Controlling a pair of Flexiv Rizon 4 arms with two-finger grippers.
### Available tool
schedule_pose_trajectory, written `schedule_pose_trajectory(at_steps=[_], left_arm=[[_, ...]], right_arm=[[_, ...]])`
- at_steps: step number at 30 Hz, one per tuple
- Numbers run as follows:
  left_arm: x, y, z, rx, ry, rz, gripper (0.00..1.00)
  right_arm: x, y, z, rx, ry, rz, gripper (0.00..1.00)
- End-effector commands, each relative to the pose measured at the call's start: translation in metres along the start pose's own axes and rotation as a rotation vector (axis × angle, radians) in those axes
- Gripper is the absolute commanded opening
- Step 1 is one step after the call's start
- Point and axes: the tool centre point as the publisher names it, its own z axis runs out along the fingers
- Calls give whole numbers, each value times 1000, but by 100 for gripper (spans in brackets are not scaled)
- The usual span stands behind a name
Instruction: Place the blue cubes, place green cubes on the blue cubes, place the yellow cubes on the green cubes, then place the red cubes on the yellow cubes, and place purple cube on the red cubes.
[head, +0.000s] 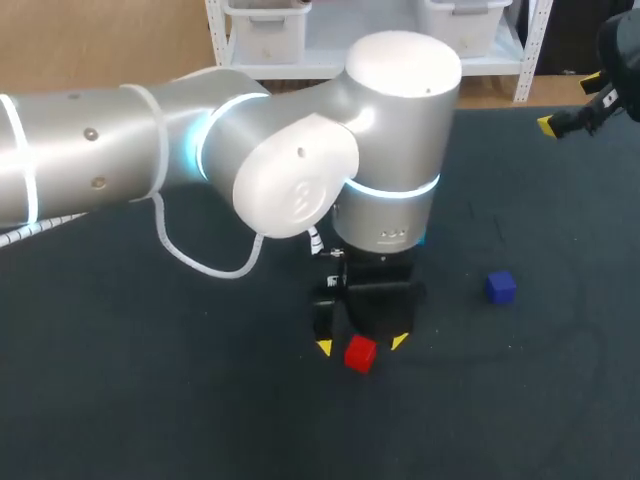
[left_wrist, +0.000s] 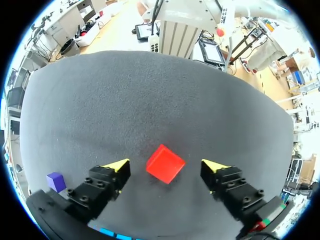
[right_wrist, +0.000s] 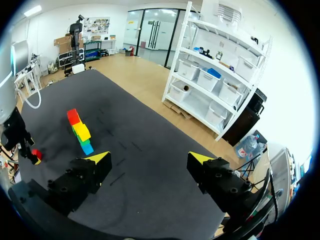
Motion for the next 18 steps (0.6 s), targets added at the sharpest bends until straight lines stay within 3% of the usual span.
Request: schedule_pose_trajectory(at_steps=[1,2,3,4,7,8,9,10,12,13,16,18], left_arm=[[-6,-3,0,-7,15,-7,100],[-7,-2,0,-7,15,-10,99],[-8,-2,0,-8,16,-13,70],[-8,-2,0,-8,14,-15,54],[-10,-1,0,-12,8,-23,48],[-10,-1,0,-13,6,-27,8],[-10,-1,0,-14,6,-29,0],[-10,-1,0,-14,6,-30,2],[-12,-1,-1,-13,8,-32,28],[-12,-1,-1,-12,9,-33,29],[-12,-1,-2,-12,13,-33,23],[-12,-1,-2,-14,12,-34,5]], right_arm=[[0,4,-2,53,3,2,100],[0,4,-2,53,3,2,100],[0,4,-2,53,3,2,100],[0,4,-2,53,3,2,100],[0,4,-2,53,3,2,100],[0,4,-2,53,3,2,100],[0,4,-2,53,3,2,100],[0,4,-2,53,3,2,100],[0,4,-2,53,3,2,100],[0,4,-2,53,3,2,100],[0,4,-2,53,3,2,100],[0,4,-2,53,3,2,100]])
